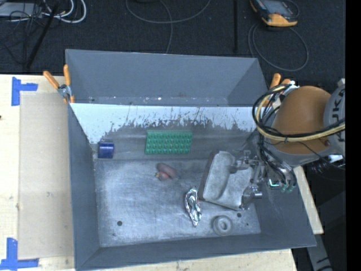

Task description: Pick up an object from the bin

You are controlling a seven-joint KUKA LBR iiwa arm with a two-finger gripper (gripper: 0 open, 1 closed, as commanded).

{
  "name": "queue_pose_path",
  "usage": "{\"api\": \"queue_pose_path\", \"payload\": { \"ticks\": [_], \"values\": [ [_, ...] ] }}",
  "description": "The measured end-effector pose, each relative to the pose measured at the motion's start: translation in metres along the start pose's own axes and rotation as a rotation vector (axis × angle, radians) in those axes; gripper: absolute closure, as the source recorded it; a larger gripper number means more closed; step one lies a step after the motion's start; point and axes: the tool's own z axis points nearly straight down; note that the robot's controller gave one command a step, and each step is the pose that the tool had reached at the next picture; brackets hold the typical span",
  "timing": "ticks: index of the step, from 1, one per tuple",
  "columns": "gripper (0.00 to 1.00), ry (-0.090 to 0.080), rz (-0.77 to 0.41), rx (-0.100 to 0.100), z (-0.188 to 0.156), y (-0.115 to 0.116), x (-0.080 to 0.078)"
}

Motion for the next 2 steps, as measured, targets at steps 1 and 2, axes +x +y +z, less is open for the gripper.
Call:
{"api": "queue_pose_path", "payload": {
  "ticks": [1,2],
  "values": [
    [0.00,0.000,-0.017,-0.003,0.056,0.100,0.039],
    [0.00,-0.011,-0.156,0.004,0.064,0.128,0.022]
  ]
}}
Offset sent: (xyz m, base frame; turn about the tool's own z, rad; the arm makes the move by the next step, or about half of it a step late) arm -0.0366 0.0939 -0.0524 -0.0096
